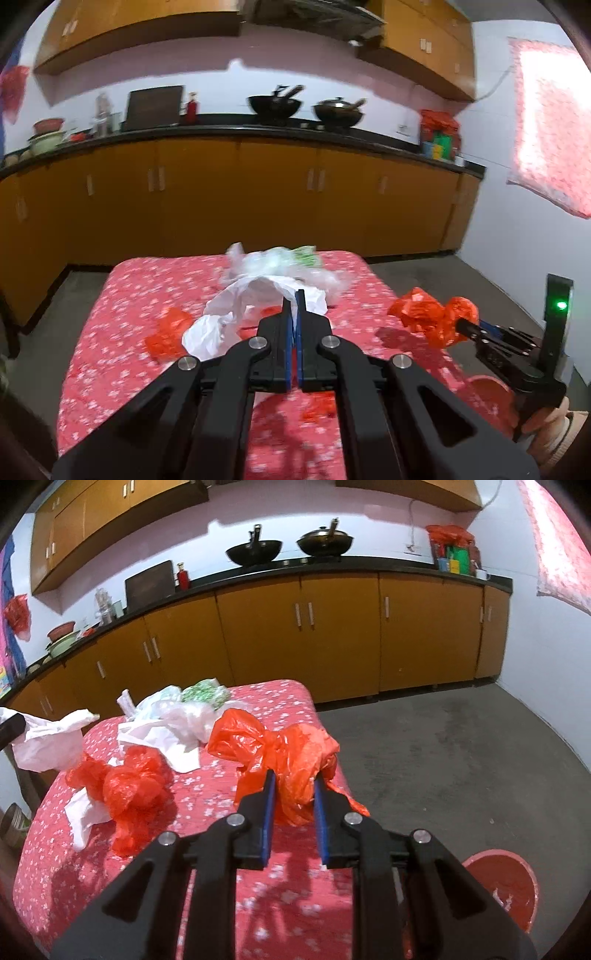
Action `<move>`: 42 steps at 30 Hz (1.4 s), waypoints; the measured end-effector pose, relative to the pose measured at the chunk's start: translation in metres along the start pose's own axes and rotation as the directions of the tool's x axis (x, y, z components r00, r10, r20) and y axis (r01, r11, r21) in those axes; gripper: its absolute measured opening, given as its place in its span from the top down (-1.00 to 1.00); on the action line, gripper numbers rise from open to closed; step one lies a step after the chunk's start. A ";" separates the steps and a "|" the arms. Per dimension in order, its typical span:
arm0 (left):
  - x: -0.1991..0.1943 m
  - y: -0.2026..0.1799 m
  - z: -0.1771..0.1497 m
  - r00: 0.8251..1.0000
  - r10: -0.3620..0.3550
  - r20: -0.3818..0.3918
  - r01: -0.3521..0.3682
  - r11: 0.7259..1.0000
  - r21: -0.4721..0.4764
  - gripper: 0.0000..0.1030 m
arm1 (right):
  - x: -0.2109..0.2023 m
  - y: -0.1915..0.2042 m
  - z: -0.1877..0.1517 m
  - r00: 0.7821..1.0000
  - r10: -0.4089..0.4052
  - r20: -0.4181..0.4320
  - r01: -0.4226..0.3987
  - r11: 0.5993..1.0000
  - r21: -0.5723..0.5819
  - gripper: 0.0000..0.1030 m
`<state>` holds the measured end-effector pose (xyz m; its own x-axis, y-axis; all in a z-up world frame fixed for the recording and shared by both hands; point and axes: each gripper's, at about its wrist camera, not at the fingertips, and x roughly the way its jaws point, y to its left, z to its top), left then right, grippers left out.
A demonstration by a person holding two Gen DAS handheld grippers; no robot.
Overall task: Collect trash
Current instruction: 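Grasp the white tissue with the left tool while the right tool grasps a red plastic bag, then carry the white tissue and red bag with both tools over the orange wastebasket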
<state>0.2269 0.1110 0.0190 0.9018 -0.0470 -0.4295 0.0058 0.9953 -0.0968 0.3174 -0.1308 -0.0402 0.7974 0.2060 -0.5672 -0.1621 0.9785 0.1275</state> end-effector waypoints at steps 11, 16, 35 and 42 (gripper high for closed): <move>0.010 -0.082 -0.004 0.979 -0.202 -0.023 0.203 0.976 0.084 0.98 | -0.021 -0.059 -0.010 0.997 -0.081 0.012 0.080 0.994 0.074 0.62; 0.017 -0.118 -0.011 0.958 -0.281 -0.052 0.286 0.951 0.117 0.98 | -0.032 -0.096 -0.018 0.991 -0.132 0.009 0.130 0.984 0.121 0.62; 0.033 -0.226 -0.018 0.885 -0.456 -0.098 0.466 0.872 0.150 0.98 | -0.069 -0.205 -0.061 0.944 -0.330 -0.026 0.328 0.920 0.215 0.62; 0.047 -0.287 -0.043 0.857 -0.491 -0.156 0.514 0.831 0.211 0.98 | -0.091 -0.255 -0.086 0.899 -0.433 -0.072 0.435 0.857 0.276 0.62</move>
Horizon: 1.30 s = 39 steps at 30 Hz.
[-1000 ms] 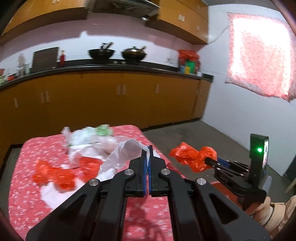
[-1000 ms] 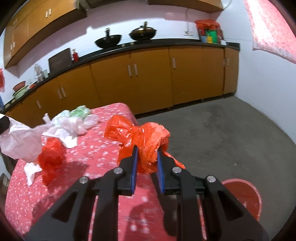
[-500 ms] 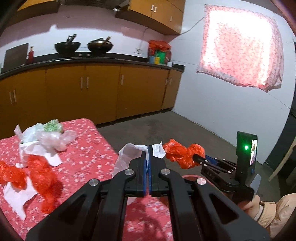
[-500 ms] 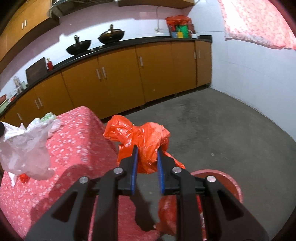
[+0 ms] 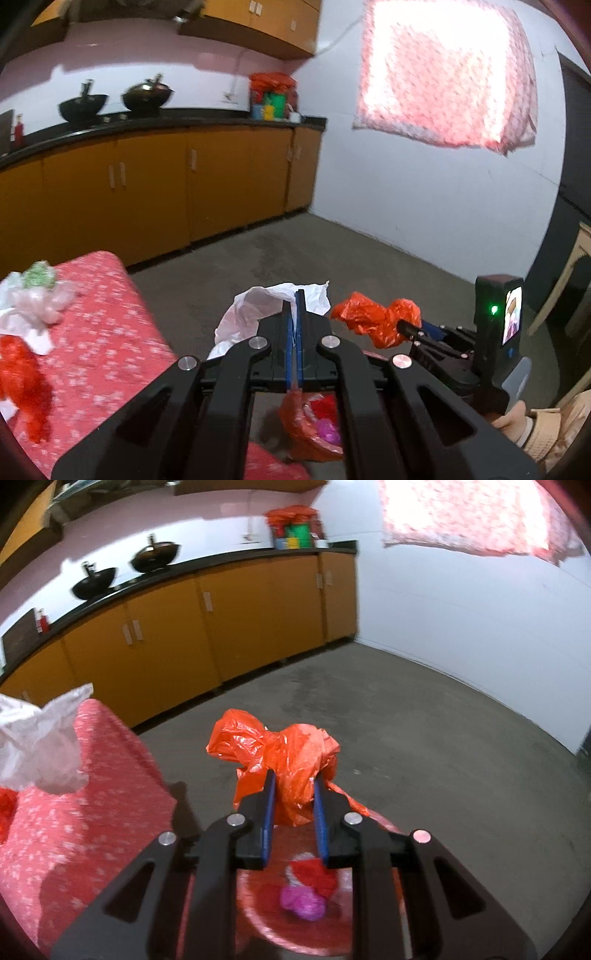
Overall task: Collect trash
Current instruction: 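Carry the white tissue and red bag with both tools over the orange wastebasket, then open both tools to drop the tissue and red bag into the wastebasket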
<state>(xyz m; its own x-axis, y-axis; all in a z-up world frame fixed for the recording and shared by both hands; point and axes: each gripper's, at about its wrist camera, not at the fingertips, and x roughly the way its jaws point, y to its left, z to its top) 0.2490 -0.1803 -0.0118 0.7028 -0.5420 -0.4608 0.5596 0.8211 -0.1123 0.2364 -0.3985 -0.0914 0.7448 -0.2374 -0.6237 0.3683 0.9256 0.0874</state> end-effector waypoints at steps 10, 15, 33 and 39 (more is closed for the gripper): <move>0.065 -0.059 -0.026 0.994 -0.050 -0.102 0.056 0.996 0.064 0.98 | 0.017 -0.062 -0.026 0.990 -0.131 -0.059 0.134 0.989 0.058 0.62; 0.095 -0.076 -0.050 0.984 -0.053 -0.171 0.069 0.994 0.089 0.98 | 0.032 -0.077 -0.044 0.981 -0.160 -0.105 0.167 0.984 0.061 0.62; 0.158 -0.092 -0.098 0.936 -0.031 -0.352 0.075 0.991 0.112 0.98 | 0.067 -0.087 -0.056 0.972 -0.122 -0.203 0.139 0.988 0.071 0.62; 0.162 -0.102 -0.097 0.933 -0.029 -0.358 0.070 0.992 0.105 0.98 | 0.068 -0.089 -0.056 0.972 -0.106 -0.209 0.126 0.989 0.083 0.54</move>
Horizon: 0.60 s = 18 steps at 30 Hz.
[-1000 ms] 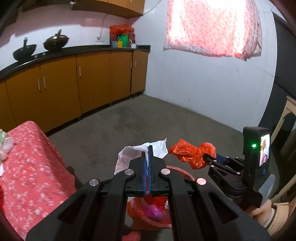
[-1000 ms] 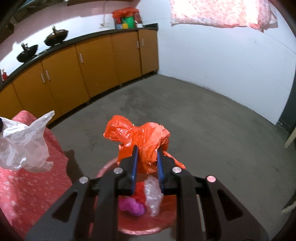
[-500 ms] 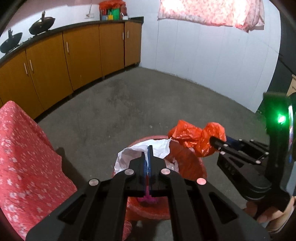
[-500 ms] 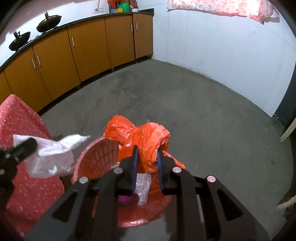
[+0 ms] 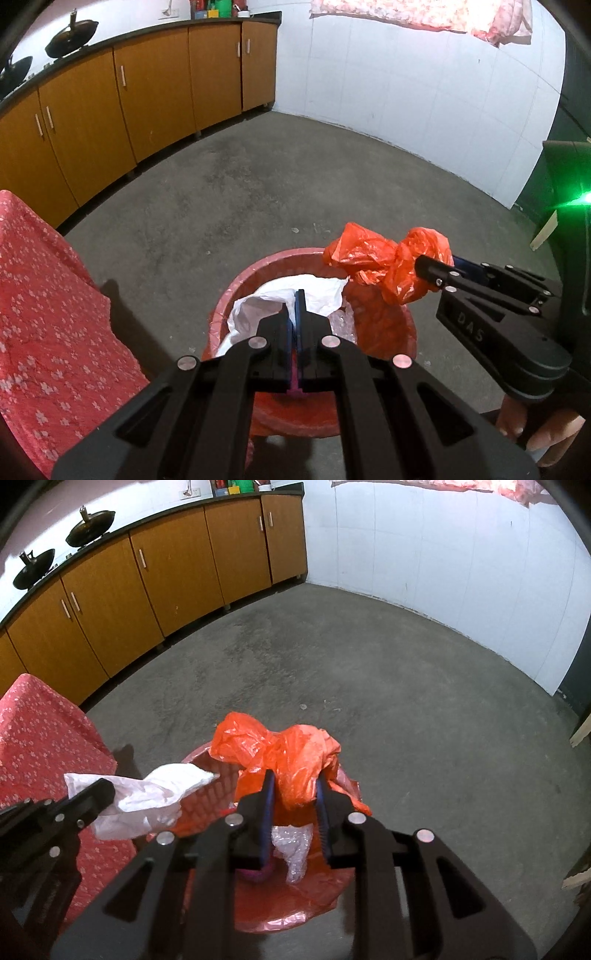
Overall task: Collect trash
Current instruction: 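Open both tools to drop the tissue and red bag into the wastebasket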
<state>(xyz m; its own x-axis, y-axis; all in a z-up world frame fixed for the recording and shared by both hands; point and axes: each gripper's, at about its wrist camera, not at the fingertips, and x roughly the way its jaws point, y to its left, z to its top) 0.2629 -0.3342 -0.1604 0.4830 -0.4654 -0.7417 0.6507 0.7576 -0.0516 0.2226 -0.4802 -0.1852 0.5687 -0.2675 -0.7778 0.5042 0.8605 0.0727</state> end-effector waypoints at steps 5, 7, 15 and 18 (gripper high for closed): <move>0.002 0.002 0.003 1.000 0.000 0.000 0.000 1.000 -0.007 0.98 | -0.002 0.001 0.000 1.000 0.000 0.011 0.000 1.000 -0.010 0.52; 0.003 0.002 0.004 1.000 0.001 0.000 -0.001 1.000 -0.011 0.98 | -0.004 0.002 -0.002 1.000 -0.001 0.017 0.001 1.000 -0.012 0.52; 0.004 0.003 0.003 1.000 -0.003 -0.006 0.003 1.000 -0.020 0.97 | -0.011 -0.002 -0.001 0.999 -0.015 0.041 0.014 1.000 0.018 0.52; 0.004 0.003 0.003 1.000 -0.009 -0.007 0.009 1.000 -0.022 0.86 | -0.012 -0.003 -0.001 0.999 -0.018 0.045 0.017 1.000 0.022 0.52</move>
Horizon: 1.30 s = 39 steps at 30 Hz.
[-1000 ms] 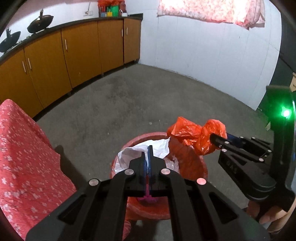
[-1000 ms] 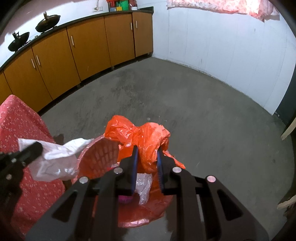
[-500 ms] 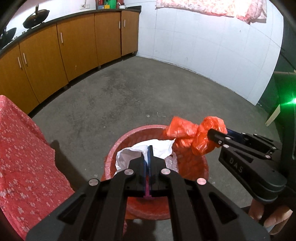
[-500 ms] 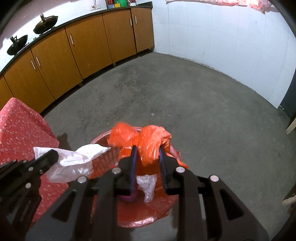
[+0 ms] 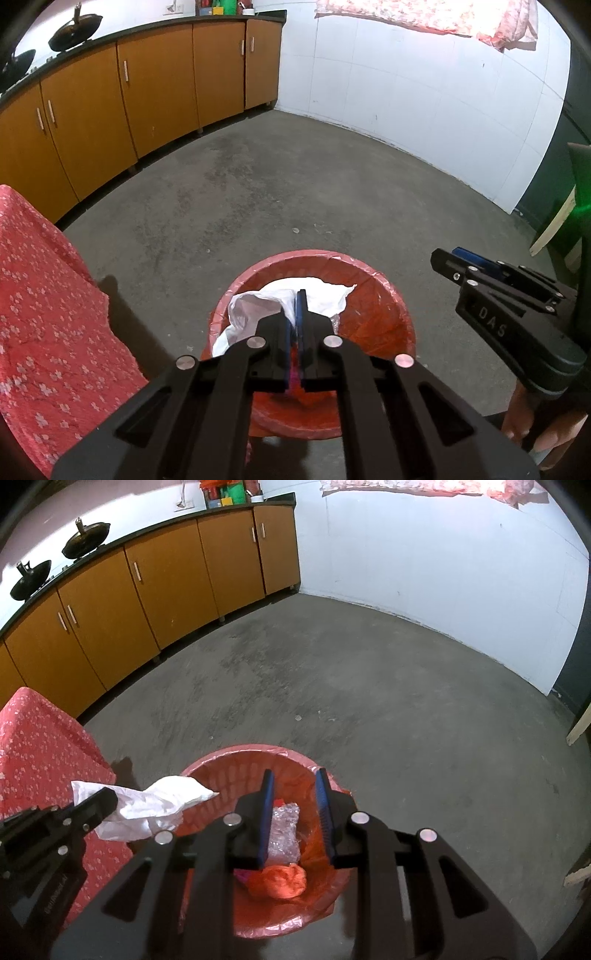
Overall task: Collect trash
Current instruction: 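Open both tools to drop the tissue and red bag into the wastebasket, then move both open tools back to the trash pile on the table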
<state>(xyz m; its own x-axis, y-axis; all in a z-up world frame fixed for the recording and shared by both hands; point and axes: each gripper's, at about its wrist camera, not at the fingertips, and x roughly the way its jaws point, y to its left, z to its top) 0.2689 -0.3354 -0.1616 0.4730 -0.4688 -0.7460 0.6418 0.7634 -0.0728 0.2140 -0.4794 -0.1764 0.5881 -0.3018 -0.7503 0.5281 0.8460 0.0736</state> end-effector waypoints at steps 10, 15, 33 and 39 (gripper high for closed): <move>0.001 0.000 0.000 1.000 0.004 0.008 -0.004 1.000 0.001 0.48 | -0.002 -0.005 0.003 1.000 -0.008 0.013 0.008 1.000 0.022 0.52; -0.019 0.012 0.004 0.999 0.010 0.038 -0.009 0.999 -0.044 0.48 | -0.007 0.000 0.008 1.000 0.004 0.025 -0.004 1.000 -0.002 0.52; -0.252 0.217 -0.071 0.868 0.457 0.192 -0.366 0.852 -0.375 0.15 | -0.130 0.250 0.019 0.863 0.505 0.007 -0.474 0.814 -0.336 0.29; -0.313 0.291 -0.124 0.762 0.634 0.133 -0.498 0.704 -0.506 0.04 | -0.167 0.360 -0.017 0.780 0.620 -0.084 -0.590 0.684 -0.429 0.06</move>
<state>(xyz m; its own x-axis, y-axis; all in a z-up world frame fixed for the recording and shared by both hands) 0.2325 0.0890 -0.0315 0.8474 0.0680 -0.5266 -0.0892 0.9959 -0.0148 0.2951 -0.1169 -0.0358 0.7350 0.3262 -0.5945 -0.2487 0.9453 0.2112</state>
